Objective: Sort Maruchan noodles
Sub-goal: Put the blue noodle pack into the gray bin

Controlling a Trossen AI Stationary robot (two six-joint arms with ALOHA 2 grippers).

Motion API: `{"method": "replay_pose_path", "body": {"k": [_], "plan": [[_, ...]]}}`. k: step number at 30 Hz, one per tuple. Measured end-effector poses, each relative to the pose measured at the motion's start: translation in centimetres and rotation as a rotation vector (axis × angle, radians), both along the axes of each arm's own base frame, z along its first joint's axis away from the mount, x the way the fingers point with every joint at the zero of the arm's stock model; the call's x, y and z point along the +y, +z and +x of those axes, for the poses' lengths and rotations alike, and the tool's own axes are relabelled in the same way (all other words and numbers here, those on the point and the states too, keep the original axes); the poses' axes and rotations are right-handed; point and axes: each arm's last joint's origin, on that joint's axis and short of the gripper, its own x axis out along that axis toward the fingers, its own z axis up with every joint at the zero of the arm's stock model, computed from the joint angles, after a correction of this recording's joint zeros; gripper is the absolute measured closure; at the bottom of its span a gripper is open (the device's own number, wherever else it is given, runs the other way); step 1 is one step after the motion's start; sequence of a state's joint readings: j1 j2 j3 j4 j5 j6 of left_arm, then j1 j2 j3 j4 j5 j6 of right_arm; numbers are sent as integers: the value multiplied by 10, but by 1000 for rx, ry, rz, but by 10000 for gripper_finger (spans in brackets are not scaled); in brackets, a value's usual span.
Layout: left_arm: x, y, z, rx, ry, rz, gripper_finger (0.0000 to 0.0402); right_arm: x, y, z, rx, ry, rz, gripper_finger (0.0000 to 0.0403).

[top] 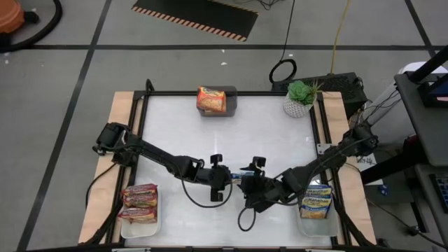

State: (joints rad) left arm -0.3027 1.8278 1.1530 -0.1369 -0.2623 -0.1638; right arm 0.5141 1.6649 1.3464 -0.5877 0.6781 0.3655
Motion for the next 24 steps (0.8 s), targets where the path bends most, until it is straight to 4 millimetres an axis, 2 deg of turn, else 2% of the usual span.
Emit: {"method": "replay_pose_path", "body": {"k": [5, 14, 24], "plan": [[0, 1, 1, -10, 2, -5, 261, -9, -9, 8, 42, -16, 42, 127], [0, 0, 1, -7, -5, 4, 264, -22, -20, 11, 65, -12, 107, 126], [-1, 1, 1, -11, -6, 3, 264, -43, -56, 15, 88, 112, 230, 148]]}}
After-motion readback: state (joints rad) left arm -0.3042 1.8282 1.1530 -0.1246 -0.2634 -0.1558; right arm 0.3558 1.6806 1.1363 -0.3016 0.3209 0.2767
